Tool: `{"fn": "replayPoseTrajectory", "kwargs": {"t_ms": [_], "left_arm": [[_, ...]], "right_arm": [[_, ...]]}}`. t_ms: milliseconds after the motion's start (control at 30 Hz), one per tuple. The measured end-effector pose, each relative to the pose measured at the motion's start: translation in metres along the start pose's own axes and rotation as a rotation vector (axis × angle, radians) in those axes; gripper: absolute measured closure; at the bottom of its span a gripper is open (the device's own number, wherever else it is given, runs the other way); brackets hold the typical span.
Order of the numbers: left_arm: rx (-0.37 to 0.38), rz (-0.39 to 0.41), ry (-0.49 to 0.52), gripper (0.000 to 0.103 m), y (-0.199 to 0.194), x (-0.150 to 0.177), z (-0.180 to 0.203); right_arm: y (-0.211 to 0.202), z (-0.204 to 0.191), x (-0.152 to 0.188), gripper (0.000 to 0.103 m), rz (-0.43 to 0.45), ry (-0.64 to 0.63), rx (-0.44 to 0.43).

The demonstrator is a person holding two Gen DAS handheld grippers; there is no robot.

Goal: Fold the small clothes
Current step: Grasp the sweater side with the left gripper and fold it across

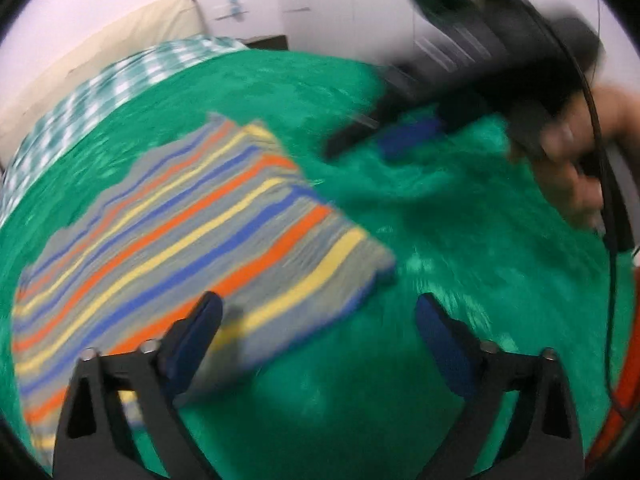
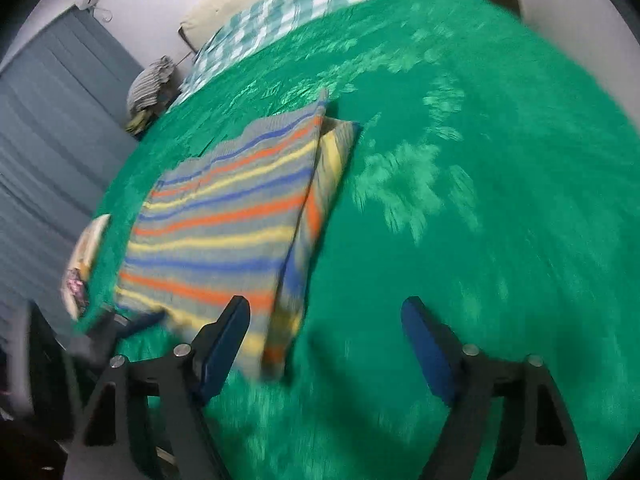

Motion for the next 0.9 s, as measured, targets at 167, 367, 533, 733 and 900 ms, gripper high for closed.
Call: {"fn": "replayPoseTrajectory", "kwargs": {"t_ms": [167, 367, 533, 733, 900], "left_arm": [[0.055, 0.022, -0.014, 0.079, 0.011, -0.009, 0.005], [0.123, 0.081, -0.154, 0.094, -0.005, -0.004, -0.02], [0.128, 0.19, -0.374, 0.094, -0.065, 0.02, -0.075], [0.056, 0.265, -0.694, 0.094, -0.142, 0.098, -0.165], [-0.034, 0.24, -0.852, 0.094, -0.162, 0.157, -0.218]], "right_arm": [[0.046, 0.015, -0.064, 0.026, -0.038, 0.058, -0.117], [0.092, 0.002, -0.117, 0.093, -0.042, 0.099, -0.131], [0.075, -0.05, -0.137, 0.093, 0.014, -0.003, -0.064], [0.081, -0.17, -0.153, 0.093, -0.003, -0.151, -0.143], [0.138, -0.263, -0.15, 0.093, -0.056, -0.237, -0.184]]}}
Point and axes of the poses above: each gripper's, at about its wrist camera, not at the fingertips, and y roughly the way its jaws point, z to its right, x to its underside, the point moved 1 cm from there along y, roughly the way its jaws point, and after that the axes turned 3 degrees about x, right-handed, at the moved point
